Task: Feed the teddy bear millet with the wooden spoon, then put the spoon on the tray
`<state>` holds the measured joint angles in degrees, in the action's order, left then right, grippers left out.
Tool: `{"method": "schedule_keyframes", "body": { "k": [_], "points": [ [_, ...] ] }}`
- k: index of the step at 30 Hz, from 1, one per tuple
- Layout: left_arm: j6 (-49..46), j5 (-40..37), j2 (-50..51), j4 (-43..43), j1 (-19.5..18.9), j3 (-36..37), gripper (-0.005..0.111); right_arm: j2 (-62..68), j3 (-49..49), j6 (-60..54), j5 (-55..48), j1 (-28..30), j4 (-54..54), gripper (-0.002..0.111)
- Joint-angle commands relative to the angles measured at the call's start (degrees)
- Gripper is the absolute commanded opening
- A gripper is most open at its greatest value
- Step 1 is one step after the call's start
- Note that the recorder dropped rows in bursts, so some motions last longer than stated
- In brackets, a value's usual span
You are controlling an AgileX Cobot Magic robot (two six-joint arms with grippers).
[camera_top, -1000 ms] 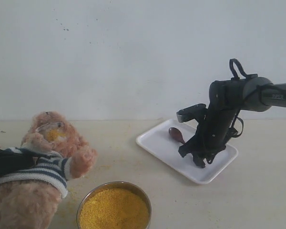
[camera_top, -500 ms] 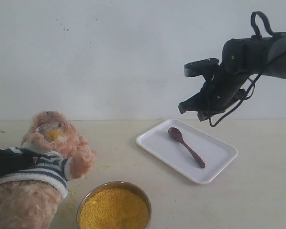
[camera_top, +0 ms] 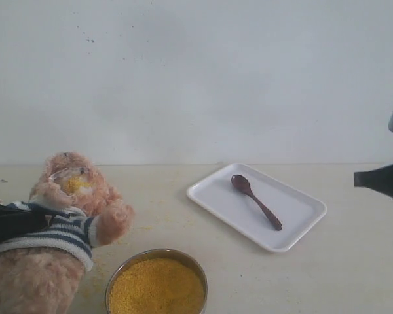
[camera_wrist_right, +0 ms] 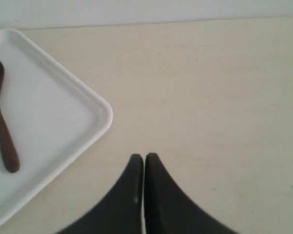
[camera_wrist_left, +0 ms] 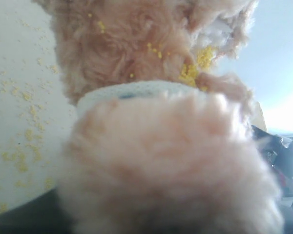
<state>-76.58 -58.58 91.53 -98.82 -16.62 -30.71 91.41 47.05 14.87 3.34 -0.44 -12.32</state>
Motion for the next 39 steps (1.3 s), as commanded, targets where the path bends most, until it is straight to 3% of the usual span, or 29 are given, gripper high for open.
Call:
{"method": "schedule_keyframes", "body": {
  "k": [1, 11, 19, 24, 39],
  "points": [
    [-0.75, -1.65, -0.23, -1.13, -0.2, -0.33, 0.004, -7.01, -10.98, 1.5, 13.16, 0.21, 0.67, 0.0],
    [-1.03, -1.65, -0.23, -1.13, -0.2, -0.33, 0.004, -27.96, -21.36, 4.08, 13.61, -0.06, 2.76, 0.0],
    [-1.03, -1.65, -0.23, -1.13, -0.2, -0.33, 0.004, -48.26, -37.89, 7.93, 13.49, -0.06, 2.76, 0.0],
    [-1.03, -1.65, -0.23, -1.13, -0.2, -0.33, 0.004, -54.46, -47.03, 10.69, 13.49, -0.06, 2.76, 0.0],
    [-1.03, -1.65, -0.23, -0.52, -0.2, -0.33, 0.004, -75.42, -47.05, 12.68, 7.95, -0.06, 0.42, 0.0]
  ]
}}
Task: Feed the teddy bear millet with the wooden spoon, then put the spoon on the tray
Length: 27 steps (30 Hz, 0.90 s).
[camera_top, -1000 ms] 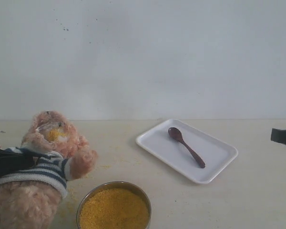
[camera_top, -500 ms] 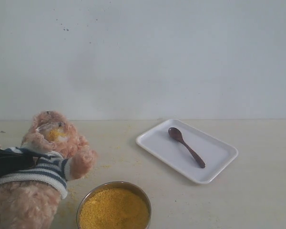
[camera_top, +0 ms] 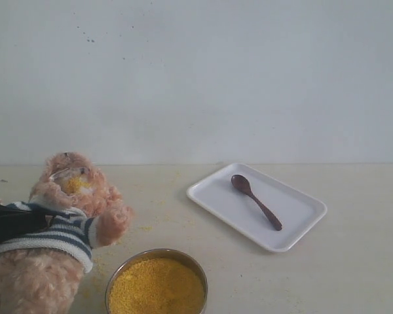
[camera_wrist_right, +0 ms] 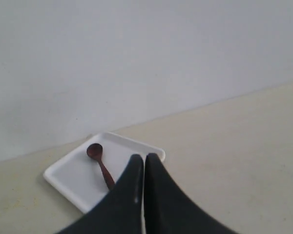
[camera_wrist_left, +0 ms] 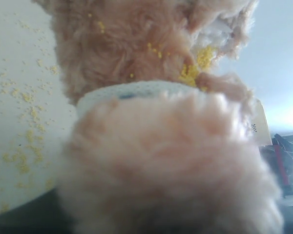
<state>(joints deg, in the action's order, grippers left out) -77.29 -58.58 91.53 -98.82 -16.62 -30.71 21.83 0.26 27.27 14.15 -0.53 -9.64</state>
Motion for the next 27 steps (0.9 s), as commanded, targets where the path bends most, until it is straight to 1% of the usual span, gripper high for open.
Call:
{"method": "schedule_keyframes", "body": {
  "k": [1, 3, 5, 7, 10, 15, 18, 20, 23, 24, 26, 27],
  "points": [
    [-0.31, -1.65, -0.23, -0.52, -0.2, -0.33, 0.004, -7.79, -0.26, 0.28, -4.19, 0.03, -3.33, 0.0],
    [-0.31, -1.65, -0.23, -0.63, -0.2, -0.33, 0.004, -11.78, -0.26, 0.28, -7.18, 0.03, -5.66, 0.0],
    [-0.31, -1.65, -0.23, -0.63, -0.2, -0.33, 0.004, -15.62, 0.86, 0.28, -11.42, 0.03, -5.92, 0.0],
    [-0.31, -1.65, -0.23, -0.52, -0.2, -0.33, 0.004, -18.68, 2.53, 0.28, -13.42, 0.03, -5.68, 0.0],
    [-0.31, -1.51, -0.23, -0.52, -0.2, -0.33, 0.004, -21.83, 4.4, 0.72, -13.13, 0.03, -5.69, 0.0],
    [-2.17, -1.19, -0.23, -0.38, -0.2, -0.33, 0.004, -21.83, 7.52, 1.77, -12.02, 0.03, -5.69, 0.0],
    [-2.54, -1.19, -0.23, -0.15, -0.2, -0.33, 0.004, -21.83, 9.96, 0.57, -14.15, 0.03, -6.14, 0.0],
    [-2.54, -1.19, -0.23, -0.15, -0.2, -0.33, 0.004, -21.83, 11.13, -1.25, -20.14, 0.03, -6.33, 0.0],
    [-2.18, -2.16, -0.23, 2.08, -0.2, -0.33, 0.004, -21.83, 11.13, -1.68, -34.46, 0.03, -6.3, 0.0],
    [-2.03, -2.52, -0.23, 2.21, -0.2, -0.33, 0.004, -21.83, 11.13, -1.68, -35.8, 0.03, -6.88, 0.0],
    [-2.03, -3.35, -0.23, 2.1, -0.2, -0.33, 0.004, -21.83, 11.13, -1.77, -36.6, 0.03, -15.92, 0.0],
    [-2.03, -3.35, -0.23, 1.95, -0.2, -0.33, 0.004, -21.83, 11.13, -1.77, -36.69, 0.03, -16.97, 0.0]
  ]
}}
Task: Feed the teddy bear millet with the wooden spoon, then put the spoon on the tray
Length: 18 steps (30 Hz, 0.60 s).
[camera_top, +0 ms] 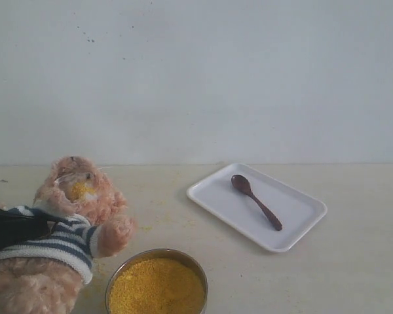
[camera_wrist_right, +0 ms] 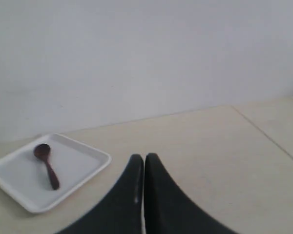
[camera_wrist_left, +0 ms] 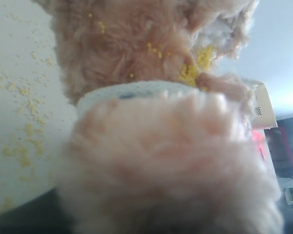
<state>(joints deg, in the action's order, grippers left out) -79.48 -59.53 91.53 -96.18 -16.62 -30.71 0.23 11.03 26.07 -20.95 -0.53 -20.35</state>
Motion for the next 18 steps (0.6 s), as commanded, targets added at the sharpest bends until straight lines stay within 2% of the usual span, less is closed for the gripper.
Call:
{"method": "schedule_keyframes", "body": {
  "k": [1, 18],
  "points": [
    [0.15, -2.39, -0.23, -1.46, -0.2, -0.33, 0.004, -0.23, 0.37, -0.56, -1.59, 0.03, -5.88, 0.0],
    [-3.07, -3.7, -0.23, -3.77, -0.2, -0.33, 0.004, -0.23, -1.82, 1.02, -1.33, 0.03, -3.75, 0.0]
  ]
}}
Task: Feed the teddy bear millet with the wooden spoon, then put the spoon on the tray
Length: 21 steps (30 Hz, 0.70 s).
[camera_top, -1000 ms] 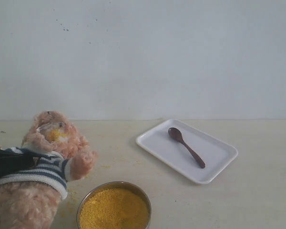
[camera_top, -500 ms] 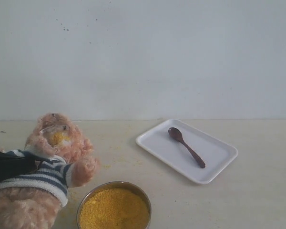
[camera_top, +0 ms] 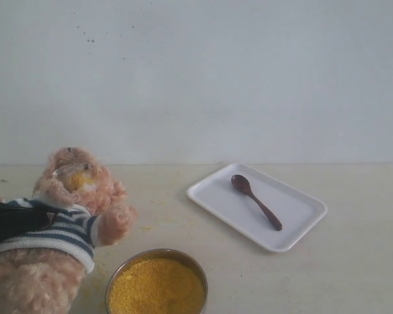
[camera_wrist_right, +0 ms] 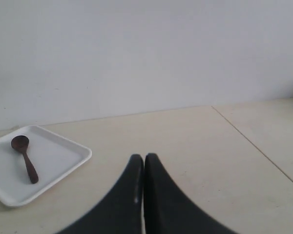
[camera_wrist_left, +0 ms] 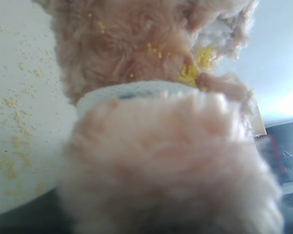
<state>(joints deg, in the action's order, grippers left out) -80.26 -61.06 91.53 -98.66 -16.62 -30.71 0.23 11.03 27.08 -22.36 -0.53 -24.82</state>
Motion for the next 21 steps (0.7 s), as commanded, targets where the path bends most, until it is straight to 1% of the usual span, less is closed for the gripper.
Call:
{"method": "schedule_keyframes", "body": {
  "k": [1, 3, 6, 8, 11, 17, 21],
  "points": [
    [-3.91, -1.59, -0.23, -1.29, -0.2, -0.33, 0.004, -0.23, -2.81, 0.0, 0.07, 0.03, 0.81, 0.0],
    [-7.77, 1.54, -0.23, -1.29, -0.2, -0.36, 0.004, -0.23, -5.38, 0.0, 0.07, 0.03, 1.13, 0.0],
    [-8.29, 7.15, -0.23, -1.29, -0.2, -1.01, 0.004, -0.23, -9.26, 0.0, 0.19, 0.03, 2.12, 0.0],
    [-8.29, 8.54, -0.23, -1.29, -0.2, -1.12, 0.004, -0.23, -11.03, 0.0, 0.91, 0.03, 2.12, 0.0],
    [-8.29, 9.05, -0.23, -1.29, -0.2, -1.35, 0.004, -0.23, -11.03, 0.26, 3.37, 0.03, 2.61, 0.0],
    [-9.71, 9.21, -0.23, -1.29, -0.2, -1.33, 0.004, -0.23, -11.03, 1.31, 3.48, 0.03, 6.97, 0.0],
    [-9.82, 10.27, -0.23, -1.29, -0.2, -1.33, 0.004, -0.23, -11.03, 1.31, 3.48, 0.03, 6.96, 0.0]
  ]
}}
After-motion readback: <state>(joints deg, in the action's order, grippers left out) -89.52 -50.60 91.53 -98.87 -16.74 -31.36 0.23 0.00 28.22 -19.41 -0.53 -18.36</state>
